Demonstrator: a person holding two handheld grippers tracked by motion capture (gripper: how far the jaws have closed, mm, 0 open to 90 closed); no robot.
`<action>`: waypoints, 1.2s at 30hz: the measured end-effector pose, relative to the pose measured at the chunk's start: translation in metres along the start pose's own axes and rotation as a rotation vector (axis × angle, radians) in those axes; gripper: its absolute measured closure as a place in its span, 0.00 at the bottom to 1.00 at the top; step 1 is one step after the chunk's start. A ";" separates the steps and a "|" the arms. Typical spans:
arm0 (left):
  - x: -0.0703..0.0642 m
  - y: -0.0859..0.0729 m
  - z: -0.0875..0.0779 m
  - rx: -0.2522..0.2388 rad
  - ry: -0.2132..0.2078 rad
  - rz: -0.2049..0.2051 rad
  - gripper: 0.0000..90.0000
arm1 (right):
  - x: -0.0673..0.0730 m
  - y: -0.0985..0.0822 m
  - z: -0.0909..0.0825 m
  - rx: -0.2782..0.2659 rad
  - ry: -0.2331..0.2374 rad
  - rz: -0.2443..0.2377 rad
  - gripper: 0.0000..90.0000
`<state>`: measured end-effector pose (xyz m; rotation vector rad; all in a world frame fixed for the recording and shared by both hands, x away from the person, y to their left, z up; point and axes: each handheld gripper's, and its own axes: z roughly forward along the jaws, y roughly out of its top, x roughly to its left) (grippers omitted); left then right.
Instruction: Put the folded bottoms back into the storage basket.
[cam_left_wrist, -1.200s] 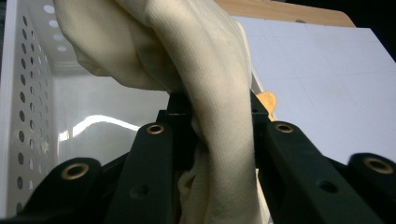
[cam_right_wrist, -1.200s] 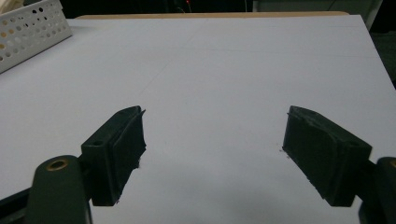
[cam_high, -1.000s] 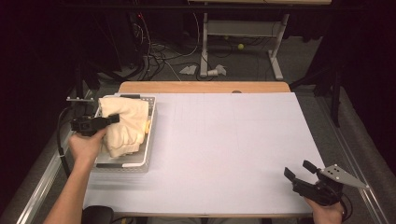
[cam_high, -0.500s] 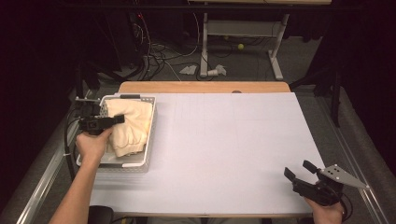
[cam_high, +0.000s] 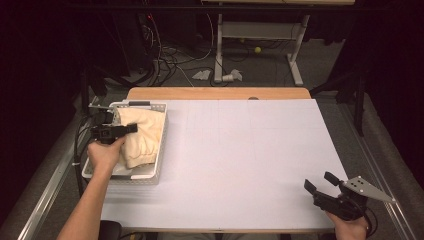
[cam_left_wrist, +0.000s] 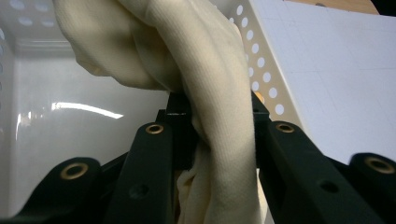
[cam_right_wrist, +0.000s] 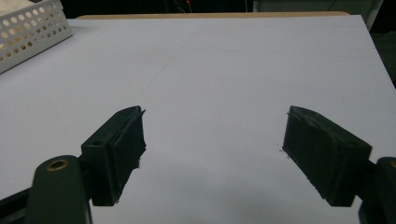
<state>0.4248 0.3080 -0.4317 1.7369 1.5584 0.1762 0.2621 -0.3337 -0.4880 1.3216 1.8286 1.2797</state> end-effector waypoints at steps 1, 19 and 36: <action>0.001 0.000 0.001 0.001 0.001 -0.002 0.78 | 0.000 0.000 0.000 0.000 0.000 0.000 0.24; 0.008 0.002 0.018 0.045 0.089 -0.029 0.75 | 0.000 0.000 0.000 0.001 0.000 0.000 0.24; 0.010 0.002 0.019 0.053 0.174 -0.021 0.53 | 0.000 0.000 0.000 0.001 0.000 0.004 0.24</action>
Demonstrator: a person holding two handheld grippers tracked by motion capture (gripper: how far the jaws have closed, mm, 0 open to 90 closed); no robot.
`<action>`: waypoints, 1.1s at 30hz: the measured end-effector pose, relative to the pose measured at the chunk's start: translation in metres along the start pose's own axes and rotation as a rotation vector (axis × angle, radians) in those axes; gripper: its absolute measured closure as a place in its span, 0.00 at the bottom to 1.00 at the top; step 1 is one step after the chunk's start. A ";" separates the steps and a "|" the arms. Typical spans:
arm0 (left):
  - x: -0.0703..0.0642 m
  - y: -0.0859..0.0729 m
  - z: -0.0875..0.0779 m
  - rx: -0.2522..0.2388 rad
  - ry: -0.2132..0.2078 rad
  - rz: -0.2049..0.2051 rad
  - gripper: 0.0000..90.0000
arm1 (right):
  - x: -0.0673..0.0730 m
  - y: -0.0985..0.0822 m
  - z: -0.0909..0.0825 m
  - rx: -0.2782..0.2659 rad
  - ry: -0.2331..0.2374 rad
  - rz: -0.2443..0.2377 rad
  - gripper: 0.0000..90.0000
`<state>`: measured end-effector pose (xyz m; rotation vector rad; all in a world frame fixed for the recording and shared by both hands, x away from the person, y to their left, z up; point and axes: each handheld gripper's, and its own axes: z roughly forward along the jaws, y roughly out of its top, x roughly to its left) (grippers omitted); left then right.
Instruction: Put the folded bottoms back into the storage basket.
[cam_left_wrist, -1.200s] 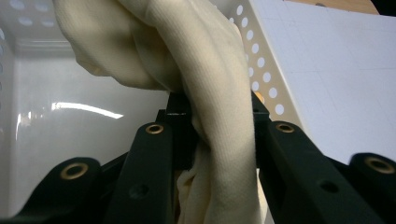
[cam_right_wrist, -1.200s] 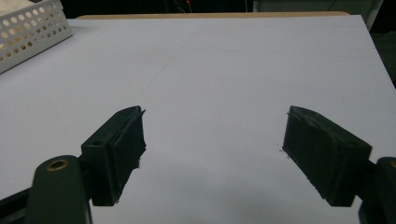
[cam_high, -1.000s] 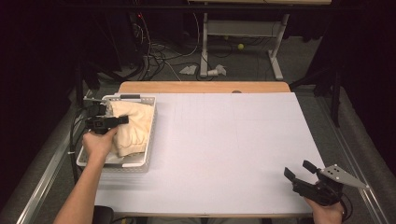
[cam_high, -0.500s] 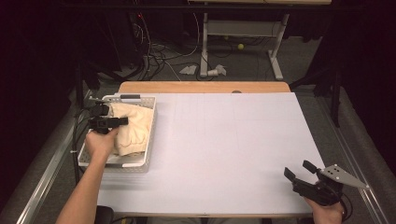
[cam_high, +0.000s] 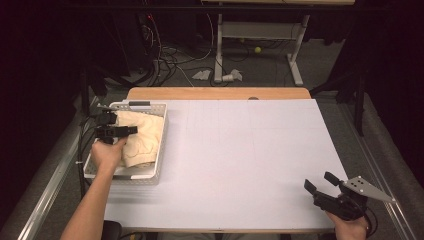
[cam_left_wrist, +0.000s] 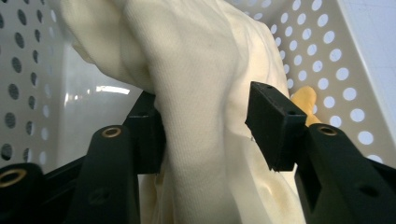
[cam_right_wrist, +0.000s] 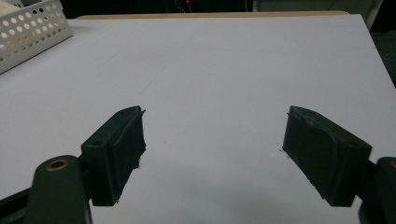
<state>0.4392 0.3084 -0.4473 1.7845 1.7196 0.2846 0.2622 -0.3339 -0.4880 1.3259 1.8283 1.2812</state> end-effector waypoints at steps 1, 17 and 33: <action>0.001 0.000 -0.001 -0.004 0.003 0.000 0.52 | 0.000 0.000 0.000 0.000 0.000 0.000 0.24; 0.005 -0.002 -0.010 -0.027 0.051 0.003 0.43 | 0.000 0.000 0.000 0.000 -0.001 -0.001 0.24; 0.010 -0.007 -0.033 -0.106 0.062 0.007 0.42 | 0.000 0.000 0.000 0.001 -0.003 -0.002 0.24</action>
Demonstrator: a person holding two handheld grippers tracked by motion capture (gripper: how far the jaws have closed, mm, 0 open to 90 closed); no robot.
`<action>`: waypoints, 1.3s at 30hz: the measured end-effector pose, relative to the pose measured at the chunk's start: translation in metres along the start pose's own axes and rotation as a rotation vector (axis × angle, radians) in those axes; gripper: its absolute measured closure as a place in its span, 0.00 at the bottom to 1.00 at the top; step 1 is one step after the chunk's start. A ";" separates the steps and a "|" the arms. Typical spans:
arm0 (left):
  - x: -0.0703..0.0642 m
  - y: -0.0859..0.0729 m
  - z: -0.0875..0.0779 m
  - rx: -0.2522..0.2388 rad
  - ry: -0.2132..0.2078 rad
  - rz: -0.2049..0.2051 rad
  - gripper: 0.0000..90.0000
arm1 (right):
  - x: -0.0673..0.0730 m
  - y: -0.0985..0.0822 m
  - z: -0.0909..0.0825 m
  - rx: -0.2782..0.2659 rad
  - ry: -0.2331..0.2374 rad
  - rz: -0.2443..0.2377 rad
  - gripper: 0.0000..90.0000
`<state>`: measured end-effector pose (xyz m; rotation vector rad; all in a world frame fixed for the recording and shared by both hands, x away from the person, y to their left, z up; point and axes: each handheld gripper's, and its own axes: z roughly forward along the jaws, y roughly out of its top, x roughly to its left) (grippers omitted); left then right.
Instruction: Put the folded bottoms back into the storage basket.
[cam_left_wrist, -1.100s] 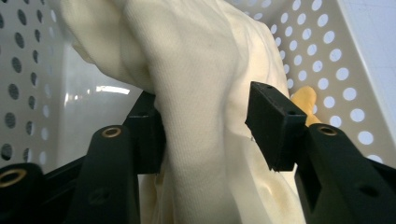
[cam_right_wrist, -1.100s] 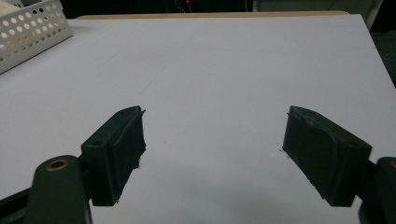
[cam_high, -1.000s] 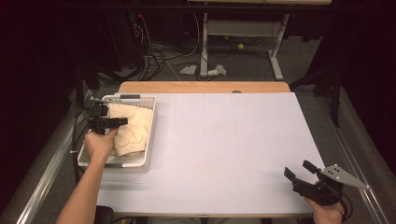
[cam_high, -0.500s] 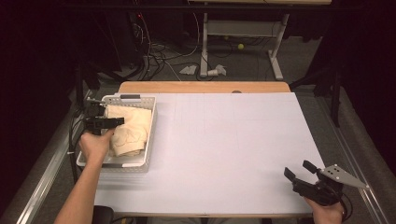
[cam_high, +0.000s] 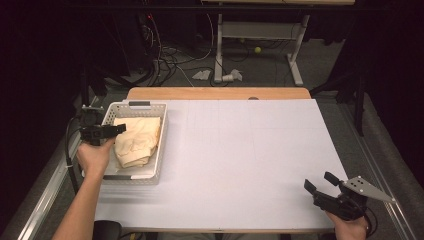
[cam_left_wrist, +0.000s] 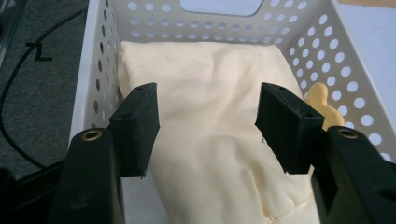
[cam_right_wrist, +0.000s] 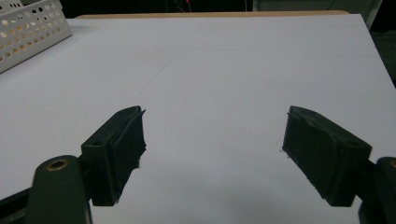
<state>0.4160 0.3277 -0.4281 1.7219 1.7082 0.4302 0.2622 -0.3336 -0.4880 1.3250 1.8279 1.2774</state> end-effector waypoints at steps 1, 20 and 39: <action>-0.001 0.000 -0.001 -0.007 -0.001 0.002 0.42 | 0.000 0.000 0.000 0.000 0.000 0.000 0.24; -0.011 -0.006 -0.023 -0.080 -0.040 0.074 0.39 | 0.000 0.000 0.000 0.000 -0.001 0.000 0.24; -0.025 -0.016 -0.035 -0.121 -0.093 0.136 0.39 | 0.000 0.000 0.000 -0.001 -0.002 0.000 0.24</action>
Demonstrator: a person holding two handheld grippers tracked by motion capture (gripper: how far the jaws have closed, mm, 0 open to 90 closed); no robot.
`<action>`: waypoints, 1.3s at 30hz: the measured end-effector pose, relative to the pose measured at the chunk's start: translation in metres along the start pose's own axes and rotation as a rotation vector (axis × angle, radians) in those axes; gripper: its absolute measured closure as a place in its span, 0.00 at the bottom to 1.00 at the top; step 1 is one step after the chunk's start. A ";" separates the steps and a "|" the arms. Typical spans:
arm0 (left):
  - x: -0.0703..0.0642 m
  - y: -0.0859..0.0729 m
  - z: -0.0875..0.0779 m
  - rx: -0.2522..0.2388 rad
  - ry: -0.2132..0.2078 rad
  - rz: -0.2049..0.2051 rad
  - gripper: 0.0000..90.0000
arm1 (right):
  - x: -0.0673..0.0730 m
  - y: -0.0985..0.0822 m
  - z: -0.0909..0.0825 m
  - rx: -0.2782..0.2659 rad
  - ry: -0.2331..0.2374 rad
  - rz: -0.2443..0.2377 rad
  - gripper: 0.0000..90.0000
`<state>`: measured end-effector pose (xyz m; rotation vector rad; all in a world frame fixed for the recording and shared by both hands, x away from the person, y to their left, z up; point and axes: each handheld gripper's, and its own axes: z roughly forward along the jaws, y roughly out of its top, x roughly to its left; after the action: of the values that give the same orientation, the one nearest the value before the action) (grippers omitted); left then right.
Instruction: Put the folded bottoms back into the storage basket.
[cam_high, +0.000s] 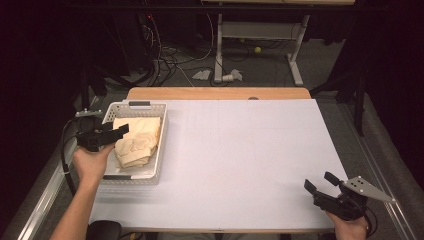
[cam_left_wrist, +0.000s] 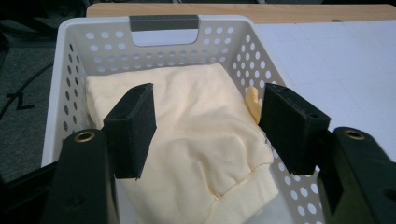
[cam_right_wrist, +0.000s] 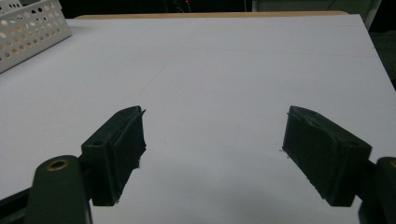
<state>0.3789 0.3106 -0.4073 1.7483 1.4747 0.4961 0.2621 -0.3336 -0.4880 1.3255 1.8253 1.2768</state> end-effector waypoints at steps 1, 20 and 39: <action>-0.001 0.000 -0.001 -0.003 -0.005 0.002 0.39 | 0.000 0.000 0.000 0.000 0.000 0.000 0.24; -0.016 -0.010 -0.012 -0.033 -0.064 0.039 0.39 | 0.000 0.000 0.000 0.002 -0.001 0.002 0.24; -0.024 -0.020 -0.020 -0.059 -0.096 0.059 0.36 | 0.000 0.000 0.000 0.001 -0.001 0.003 0.24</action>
<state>0.3456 0.2939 -0.4055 1.7493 1.3327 0.4749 0.2620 -0.3338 -0.4880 1.3299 1.8234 1.2769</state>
